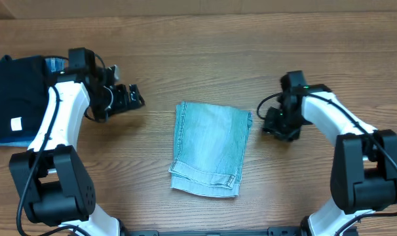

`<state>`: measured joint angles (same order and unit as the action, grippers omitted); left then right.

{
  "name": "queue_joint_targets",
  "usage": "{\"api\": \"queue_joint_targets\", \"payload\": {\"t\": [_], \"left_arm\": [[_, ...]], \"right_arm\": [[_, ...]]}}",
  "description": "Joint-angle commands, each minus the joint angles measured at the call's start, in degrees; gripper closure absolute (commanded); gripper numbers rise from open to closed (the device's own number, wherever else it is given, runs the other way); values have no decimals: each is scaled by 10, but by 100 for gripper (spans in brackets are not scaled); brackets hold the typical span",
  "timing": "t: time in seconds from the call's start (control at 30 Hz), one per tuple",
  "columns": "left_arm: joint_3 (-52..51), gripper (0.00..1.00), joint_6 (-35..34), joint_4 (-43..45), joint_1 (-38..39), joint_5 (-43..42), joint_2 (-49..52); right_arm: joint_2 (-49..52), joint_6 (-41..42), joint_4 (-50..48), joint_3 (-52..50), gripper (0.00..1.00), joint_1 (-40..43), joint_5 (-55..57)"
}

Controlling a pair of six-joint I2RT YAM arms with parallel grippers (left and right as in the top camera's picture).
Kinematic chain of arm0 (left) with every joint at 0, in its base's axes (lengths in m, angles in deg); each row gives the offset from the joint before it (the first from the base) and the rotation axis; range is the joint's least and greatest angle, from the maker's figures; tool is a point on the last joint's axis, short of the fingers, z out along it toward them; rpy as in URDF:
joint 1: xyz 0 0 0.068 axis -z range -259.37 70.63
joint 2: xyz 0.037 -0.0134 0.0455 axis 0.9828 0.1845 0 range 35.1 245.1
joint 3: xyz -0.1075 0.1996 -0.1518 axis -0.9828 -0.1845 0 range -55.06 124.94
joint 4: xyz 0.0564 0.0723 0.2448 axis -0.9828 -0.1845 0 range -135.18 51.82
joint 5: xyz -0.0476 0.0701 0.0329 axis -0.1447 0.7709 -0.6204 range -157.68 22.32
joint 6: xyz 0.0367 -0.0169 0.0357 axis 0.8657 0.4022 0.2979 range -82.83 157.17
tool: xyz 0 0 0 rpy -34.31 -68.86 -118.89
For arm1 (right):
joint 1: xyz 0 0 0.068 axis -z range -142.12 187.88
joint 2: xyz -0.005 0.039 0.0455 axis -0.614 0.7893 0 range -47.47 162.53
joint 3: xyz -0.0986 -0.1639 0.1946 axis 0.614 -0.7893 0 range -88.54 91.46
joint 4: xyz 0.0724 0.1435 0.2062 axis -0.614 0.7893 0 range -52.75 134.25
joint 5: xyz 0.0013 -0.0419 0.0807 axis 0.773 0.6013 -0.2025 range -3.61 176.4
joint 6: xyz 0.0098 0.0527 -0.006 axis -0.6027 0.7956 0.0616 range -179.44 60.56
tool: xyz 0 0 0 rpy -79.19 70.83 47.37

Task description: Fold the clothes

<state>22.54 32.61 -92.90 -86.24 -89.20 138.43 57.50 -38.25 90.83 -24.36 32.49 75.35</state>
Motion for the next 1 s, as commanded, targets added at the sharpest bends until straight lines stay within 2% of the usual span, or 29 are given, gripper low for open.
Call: {"api": "queue_joint_targets", "payload": {"t": [0.0, 0.17, 0.3, 0.47, 0.67, 0.7, 0.97], "left_arm": [[-22, 0, -4, -32, 41, -62, 25], [-36, 0, 68, -39, 99, -146, 31], [-36, 0, 70, -29, 141, -112, 35], [-37, 0, 56, -30, 159, -120, 60], [-37, 0, 57, -39, 165, -146, 131], [-37, 0, 57, -39, 165, -154, 139], [-37, 0, 57, -37, 177, -180, 181]], "right_arm": [[-1, 10, 41, 13, 53, 19, -3], [-1, -21, 98, 13, 50, -14, -42], [-1, -21, 97, 12, 46, -60, -50], [-1, -21, 80, 10, 40, -95, -49], [-1, -21, 64, 10, 41, -96, -74], [-1, -21, 60, 10, 44, -96, -86], [-1, -21, 40, 10, 45, -100, -127]]}}
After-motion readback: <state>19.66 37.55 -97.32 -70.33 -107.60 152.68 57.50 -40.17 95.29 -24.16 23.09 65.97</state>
